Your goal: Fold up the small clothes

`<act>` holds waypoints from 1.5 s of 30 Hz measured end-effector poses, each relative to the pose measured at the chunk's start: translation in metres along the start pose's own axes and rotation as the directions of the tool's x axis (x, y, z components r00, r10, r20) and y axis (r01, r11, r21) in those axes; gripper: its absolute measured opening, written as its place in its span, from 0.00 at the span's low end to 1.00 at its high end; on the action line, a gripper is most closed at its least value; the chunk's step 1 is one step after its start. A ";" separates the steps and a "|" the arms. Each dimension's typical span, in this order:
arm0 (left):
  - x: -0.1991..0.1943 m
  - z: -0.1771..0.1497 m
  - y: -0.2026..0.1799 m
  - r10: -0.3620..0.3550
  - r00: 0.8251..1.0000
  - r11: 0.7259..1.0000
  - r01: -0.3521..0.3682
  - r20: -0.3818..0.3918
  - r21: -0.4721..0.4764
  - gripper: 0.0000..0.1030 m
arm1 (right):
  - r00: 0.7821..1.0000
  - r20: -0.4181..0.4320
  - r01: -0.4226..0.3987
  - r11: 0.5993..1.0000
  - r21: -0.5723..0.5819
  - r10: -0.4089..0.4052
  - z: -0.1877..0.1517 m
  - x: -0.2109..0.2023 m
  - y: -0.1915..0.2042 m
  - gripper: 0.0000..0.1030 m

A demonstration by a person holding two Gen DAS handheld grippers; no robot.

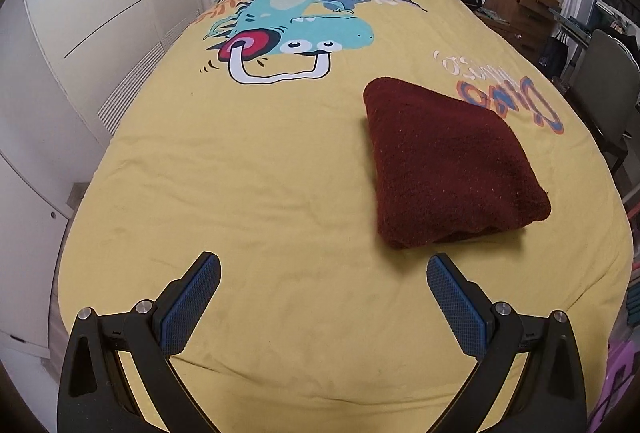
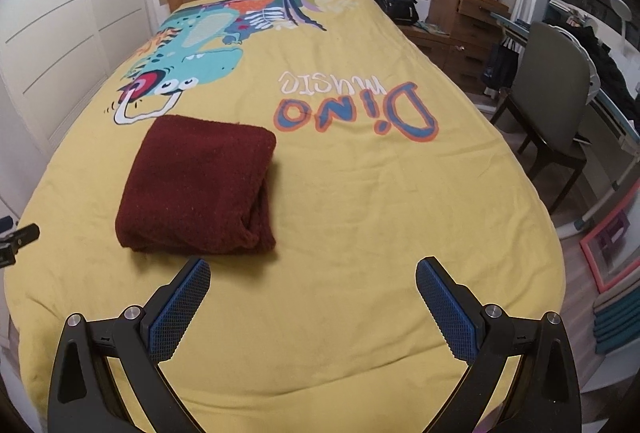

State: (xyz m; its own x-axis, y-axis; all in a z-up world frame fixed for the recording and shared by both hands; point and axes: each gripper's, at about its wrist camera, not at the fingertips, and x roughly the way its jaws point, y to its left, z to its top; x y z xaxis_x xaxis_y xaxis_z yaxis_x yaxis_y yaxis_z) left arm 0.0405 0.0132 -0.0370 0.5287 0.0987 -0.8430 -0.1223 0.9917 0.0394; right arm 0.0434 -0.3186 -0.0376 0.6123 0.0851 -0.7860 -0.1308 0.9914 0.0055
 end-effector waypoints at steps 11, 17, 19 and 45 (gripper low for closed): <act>-0.001 -0.003 0.003 0.014 1.000 1.000 -0.014 0.003 0.007 0.99 | 1.000 -0.007 -0.001 1.000 -0.002 0.001 -0.002 -0.001 0.000 1.00; 0.000 -0.003 0.004 0.012 1.000 1.000 -0.012 -0.001 0.005 0.99 | 1.000 -0.014 -0.004 1.000 -0.010 0.003 -0.001 -0.001 0.002 1.00; 0.000 -0.003 0.004 0.011 1.000 1.000 -0.011 -0.003 0.006 0.99 | 1.000 -0.016 -0.002 1.000 -0.012 0.002 -0.001 0.000 0.002 1.00; 0.003 -0.005 0.001 0.012 1.000 1.000 -0.012 -0.018 0.015 0.99 | 1.000 -0.022 -0.009 1.000 -0.026 0.008 0.003 -0.001 0.005 1.00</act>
State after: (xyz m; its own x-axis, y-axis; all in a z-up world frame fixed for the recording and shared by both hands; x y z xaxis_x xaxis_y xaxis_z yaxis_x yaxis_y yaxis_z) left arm 0.0378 0.0139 -0.0420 0.5120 0.1095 -0.8520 -0.1162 0.9916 0.0576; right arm 0.0445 -0.3136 -0.0345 0.5941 0.0910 -0.7992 -0.1563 0.9877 -0.0037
